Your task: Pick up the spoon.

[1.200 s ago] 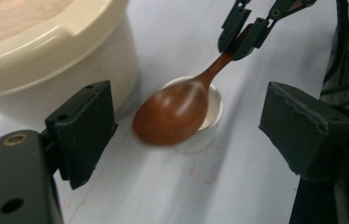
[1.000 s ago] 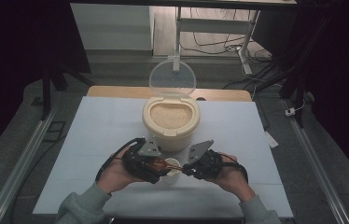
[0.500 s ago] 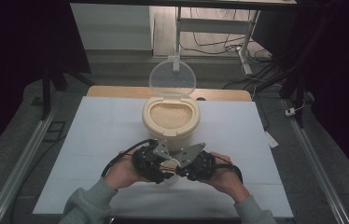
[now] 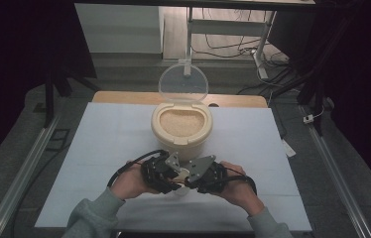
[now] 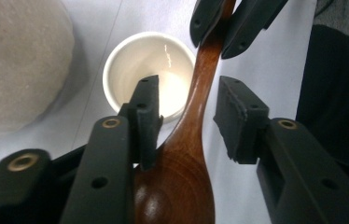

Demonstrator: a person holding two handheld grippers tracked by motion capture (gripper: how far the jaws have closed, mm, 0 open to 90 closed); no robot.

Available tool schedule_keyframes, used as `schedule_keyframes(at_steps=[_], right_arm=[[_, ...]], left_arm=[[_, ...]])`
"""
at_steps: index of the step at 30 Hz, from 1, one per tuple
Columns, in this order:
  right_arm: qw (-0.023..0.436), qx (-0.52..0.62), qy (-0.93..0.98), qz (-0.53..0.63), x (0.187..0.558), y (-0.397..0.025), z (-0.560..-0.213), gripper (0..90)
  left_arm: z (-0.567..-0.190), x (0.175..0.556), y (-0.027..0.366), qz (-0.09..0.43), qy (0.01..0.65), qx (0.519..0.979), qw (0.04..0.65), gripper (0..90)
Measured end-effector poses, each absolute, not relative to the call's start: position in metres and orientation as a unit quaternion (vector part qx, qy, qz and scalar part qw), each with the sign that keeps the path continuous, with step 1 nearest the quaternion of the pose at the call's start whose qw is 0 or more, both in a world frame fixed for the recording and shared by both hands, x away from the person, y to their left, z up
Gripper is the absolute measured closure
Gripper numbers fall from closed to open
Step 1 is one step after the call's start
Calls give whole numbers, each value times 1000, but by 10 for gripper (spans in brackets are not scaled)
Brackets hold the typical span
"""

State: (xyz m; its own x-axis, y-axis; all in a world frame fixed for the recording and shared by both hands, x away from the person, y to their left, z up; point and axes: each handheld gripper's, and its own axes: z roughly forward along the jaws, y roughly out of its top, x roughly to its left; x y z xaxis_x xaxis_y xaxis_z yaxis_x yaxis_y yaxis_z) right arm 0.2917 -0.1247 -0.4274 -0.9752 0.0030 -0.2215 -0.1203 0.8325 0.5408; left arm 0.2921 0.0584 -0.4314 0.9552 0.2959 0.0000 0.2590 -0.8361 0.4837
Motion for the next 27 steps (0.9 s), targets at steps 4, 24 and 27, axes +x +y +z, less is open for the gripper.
schedule_keyframes(at_steps=[4,24,27], right_arm=[[108,-36,952,285,290,-124,-428,788],[127,18,930,344,295,-137,-422,635],[148,65,908,386,297,-148,-415,558]], left_arm=[[-434,293,59,29,138,959,247,678],[-434,293,64,60,141,951,269,782],[-432,293,67,77,150,944,282,782]])
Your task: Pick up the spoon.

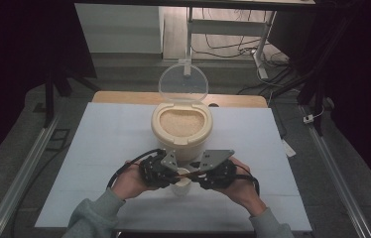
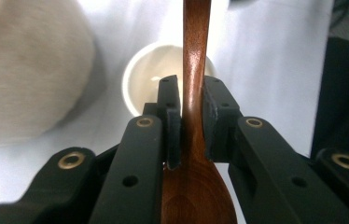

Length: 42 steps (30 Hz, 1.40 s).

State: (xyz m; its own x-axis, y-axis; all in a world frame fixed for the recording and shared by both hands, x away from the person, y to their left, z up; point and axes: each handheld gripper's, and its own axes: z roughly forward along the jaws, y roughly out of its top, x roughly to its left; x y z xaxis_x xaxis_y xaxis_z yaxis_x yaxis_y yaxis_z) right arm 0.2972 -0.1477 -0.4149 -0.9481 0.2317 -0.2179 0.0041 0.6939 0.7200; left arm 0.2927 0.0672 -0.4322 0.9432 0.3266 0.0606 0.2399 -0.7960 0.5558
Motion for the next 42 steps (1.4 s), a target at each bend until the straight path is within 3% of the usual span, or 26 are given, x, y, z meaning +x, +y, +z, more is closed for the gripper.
schedule_keyframes(at_steps=[13,20,32,42], right_arm=[[162,251,823,482,299,-192,-411,347],[147,282,808,497,298,-193,-421,315],[111,303,783,532,297,-180,-425,323],[76,337,752,561,296,-176,-427,450]], left_arm=[[-428,291,75,122,173,923,321,782],[-426,288,76,146,179,910,344,783],[-421,280,72,177,179,890,381,782],[-424,277,66,185,169,890,381,782]])
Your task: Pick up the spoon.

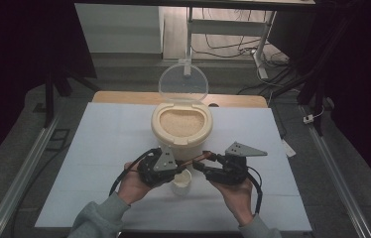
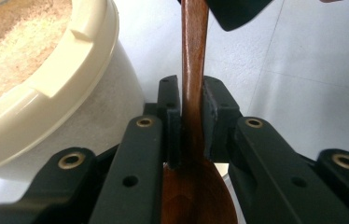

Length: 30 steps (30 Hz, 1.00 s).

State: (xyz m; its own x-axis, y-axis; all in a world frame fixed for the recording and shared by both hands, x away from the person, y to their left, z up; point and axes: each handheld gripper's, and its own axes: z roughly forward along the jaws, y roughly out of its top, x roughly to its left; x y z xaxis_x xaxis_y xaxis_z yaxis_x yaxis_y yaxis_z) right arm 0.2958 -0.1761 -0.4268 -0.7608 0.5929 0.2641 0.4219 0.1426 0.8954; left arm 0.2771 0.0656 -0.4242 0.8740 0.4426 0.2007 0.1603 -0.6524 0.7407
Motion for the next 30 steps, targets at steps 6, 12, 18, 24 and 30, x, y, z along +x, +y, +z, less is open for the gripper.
schedule_keyframes(at_steps=[6,12,18,24,30], right_arm=[[74,339,741,574,295,-175,-427,544],[39,330,726,602,296,-177,-427,676],[24,317,718,619,296,-178,-426,752],[15,291,716,634,295,-177,-426,820],[23,281,713,642,294,-176,-426,827]], left_arm=[[-425,275,62,193,163,892,375,784],[-425,275,63,200,164,892,370,786],[-426,274,62,203,162,894,366,787],[-427,274,61,206,158,896,361,787],[-427,275,63,199,160,892,372,775]])
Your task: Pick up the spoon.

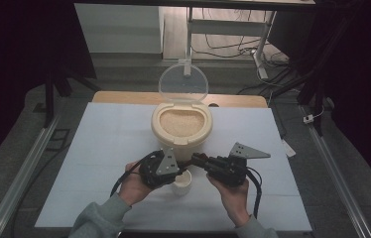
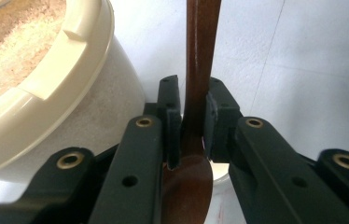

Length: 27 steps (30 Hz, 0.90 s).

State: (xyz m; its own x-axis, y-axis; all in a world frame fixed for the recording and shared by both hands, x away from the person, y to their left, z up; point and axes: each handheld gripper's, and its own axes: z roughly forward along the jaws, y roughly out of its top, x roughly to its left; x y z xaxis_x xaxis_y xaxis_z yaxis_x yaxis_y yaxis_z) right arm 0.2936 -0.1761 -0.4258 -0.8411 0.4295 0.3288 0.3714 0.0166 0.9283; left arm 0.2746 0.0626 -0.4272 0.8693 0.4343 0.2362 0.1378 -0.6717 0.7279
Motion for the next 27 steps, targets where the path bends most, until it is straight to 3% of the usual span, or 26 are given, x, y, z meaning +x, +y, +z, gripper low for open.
schedule_keyframes(at_steps=[3,8,11,27], right_arm=[[24,279,706,651,293,-178,-426,828],[34,281,693,663,294,-187,-422,829],[39,283,689,666,295,-193,-420,829],[59,280,675,680,298,-212,-412,829]], left_arm=[[-426,276,68,189,171,885,390,730],[-427,275,81,182,204,867,417,484],[-428,273,88,175,217,861,426,401],[-478,264,173,156,334,831,417,278]])
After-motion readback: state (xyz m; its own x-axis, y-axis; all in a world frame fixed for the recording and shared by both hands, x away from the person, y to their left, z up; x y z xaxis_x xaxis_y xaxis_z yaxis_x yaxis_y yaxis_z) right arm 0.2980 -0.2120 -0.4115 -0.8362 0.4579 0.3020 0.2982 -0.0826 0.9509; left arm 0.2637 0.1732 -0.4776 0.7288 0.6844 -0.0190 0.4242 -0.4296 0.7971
